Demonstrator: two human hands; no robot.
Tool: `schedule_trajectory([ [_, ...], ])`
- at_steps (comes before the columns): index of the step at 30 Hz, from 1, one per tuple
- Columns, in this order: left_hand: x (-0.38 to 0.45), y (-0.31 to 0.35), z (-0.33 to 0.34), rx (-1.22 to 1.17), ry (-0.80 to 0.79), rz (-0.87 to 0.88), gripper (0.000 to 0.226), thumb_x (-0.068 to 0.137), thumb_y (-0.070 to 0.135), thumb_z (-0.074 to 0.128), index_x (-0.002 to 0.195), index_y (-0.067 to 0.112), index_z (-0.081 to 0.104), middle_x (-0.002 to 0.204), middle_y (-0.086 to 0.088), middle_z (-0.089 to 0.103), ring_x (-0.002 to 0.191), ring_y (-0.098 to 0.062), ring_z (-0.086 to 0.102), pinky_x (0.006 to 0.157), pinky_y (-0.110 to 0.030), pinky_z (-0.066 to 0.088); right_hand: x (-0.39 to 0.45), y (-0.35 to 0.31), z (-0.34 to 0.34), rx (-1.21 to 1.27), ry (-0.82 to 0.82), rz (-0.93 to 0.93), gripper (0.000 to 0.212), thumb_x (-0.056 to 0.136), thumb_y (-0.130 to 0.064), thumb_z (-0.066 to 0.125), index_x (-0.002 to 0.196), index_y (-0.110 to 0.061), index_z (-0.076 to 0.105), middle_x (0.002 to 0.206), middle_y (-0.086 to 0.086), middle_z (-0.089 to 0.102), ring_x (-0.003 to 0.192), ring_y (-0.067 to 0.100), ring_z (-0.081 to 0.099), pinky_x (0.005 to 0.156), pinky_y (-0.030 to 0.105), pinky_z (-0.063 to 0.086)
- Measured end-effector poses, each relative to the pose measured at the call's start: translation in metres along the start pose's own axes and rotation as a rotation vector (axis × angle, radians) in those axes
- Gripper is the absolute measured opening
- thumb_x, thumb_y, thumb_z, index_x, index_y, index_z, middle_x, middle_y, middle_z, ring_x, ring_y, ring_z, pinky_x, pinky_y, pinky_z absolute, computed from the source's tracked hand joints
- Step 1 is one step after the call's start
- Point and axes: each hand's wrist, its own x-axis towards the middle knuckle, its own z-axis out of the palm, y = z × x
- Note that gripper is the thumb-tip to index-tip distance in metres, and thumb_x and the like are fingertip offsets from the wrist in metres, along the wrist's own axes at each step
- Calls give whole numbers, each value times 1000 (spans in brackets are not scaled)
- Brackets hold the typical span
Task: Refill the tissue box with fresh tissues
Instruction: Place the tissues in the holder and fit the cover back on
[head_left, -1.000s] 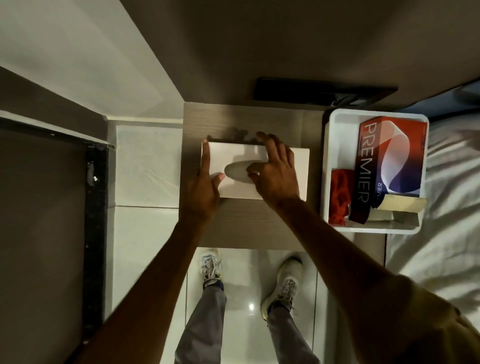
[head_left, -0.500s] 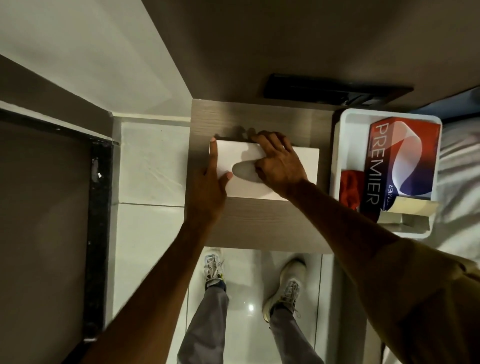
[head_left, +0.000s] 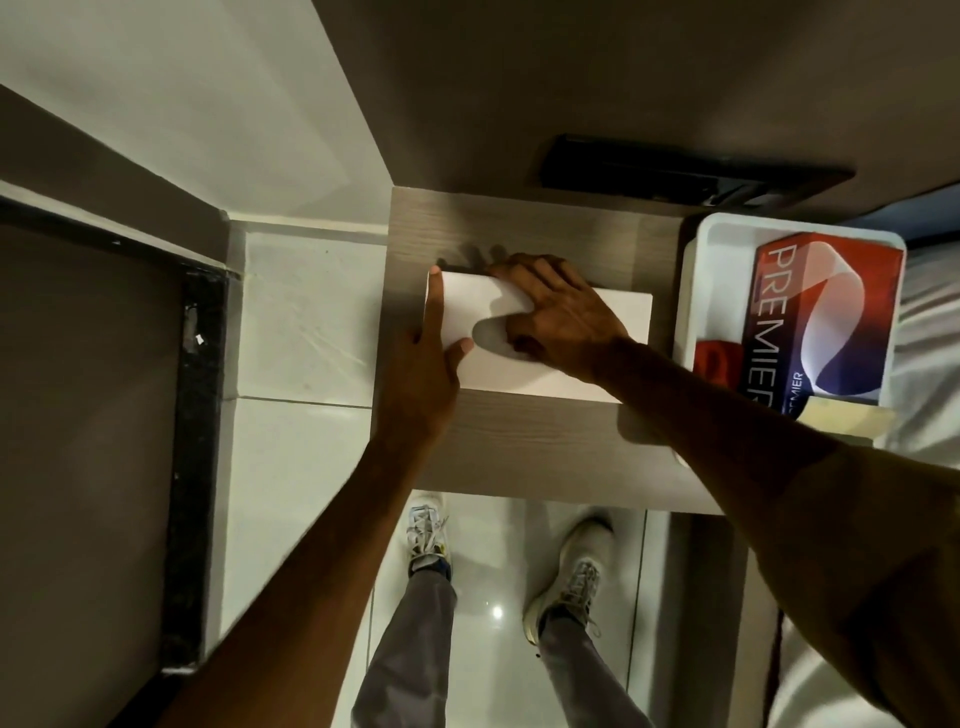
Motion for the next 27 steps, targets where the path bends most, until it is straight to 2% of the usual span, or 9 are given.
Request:
schedule_trajectory([
  [2, 0, -1, 0, -5, 3, -7, 74, 101, 48, 45, 161, 26, 8, 137, -16, 55, 116, -31, 58, 93, -47, 53, -1, -1, 0, -41, 33, -36, 49, 93, -46, 61, 132, -17, 63, 165, 7, 27, 151, 32, 23, 124, 44, 19],
  [5, -1, -2, 1, -8, 15, -3, 74, 101, 50, 44, 161, 25, 10, 131, -16, 59, 109, -30, 60, 88, -44, 54, 1, -1, 2, -69, 13, -23, 59, 95, -54, 55, 143, -19, 54, 165, 6, 26, 152, 31, 22, 125, 44, 17],
  [7, -1, -1, 1, -4, 17, 10, 74, 101, 48, 46, 161, 23, 10, 132, -16, 59, 110, -30, 60, 89, -44, 55, 2, 0, 2, -83, 13, -30, 61, 96, -53, 56, 145, -18, 51, 165, 7, 26, 152, 33, 22, 125, 46, 17],
  [12, -1, 2, -2, -26, 2, 9, 73, 101, 44, 47, 161, 21, 11, 141, -13, 54, 118, -27, 58, 95, -45, 54, -3, 1, -2, -131, 49, -123, 43, 85, -40, 73, 120, -16, 69, 159, 15, 36, 149, 41, 29, 123, 55, 23],
  [15, -2, 5, -4, -41, -3, 5, 74, 102, 41, 48, 161, 22, 10, 143, -14, 51, 121, -27, 56, 98, -44, 53, -7, 2, -4, -190, 111, -162, 28, 85, -41, 71, 101, -18, 75, 158, 14, 39, 147, 40, 31, 123, 55, 21],
  [17, -2, 6, -4, -42, -2, 12, 74, 102, 39, 50, 161, 22, 9, 146, -14, 48, 124, -27, 55, 100, -43, 51, -13, 2, -4, -200, 176, -162, 27, 88, -42, 66, 91, -16, 73, 156, 12, 41, 146, 38, 32, 123, 51, 18],
  [20, -1, 7, -4, -60, -23, -1, 76, 101, 38, 51, 161, 23, 7, 150, -13, 46, 126, -27, 54, 101, -44, 51, -26, -1, -5, -158, 258, -105, 33, 95, -40, 52, 96, -11, 69, 154, 12, 44, 144, 36, 32, 122, 51, 22],
  [24, -3, 6, -2, -36, -36, -29, 76, 102, 42, 48, 161, 30, 2, 153, -9, 43, 124, -25, 56, 95, -47, 55, -47, -8, -6, -74, 303, 54, 28, 95, -36, 58, 107, -11, 65, 149, 14, 48, 140, 35, 38, 118, 51, 32],
  [27, -6, 6, 0, -8, 14, -8, 75, 102, 36, 52, 161, 29, 6, 156, -7, 39, 128, -24, 54, 101, -46, 50, -59, -15, -2, -23, 305, 153, 28, 95, -35, 60, 111, -12, 64, 150, 13, 48, 138, 34, 42, 116, 50, 36],
])
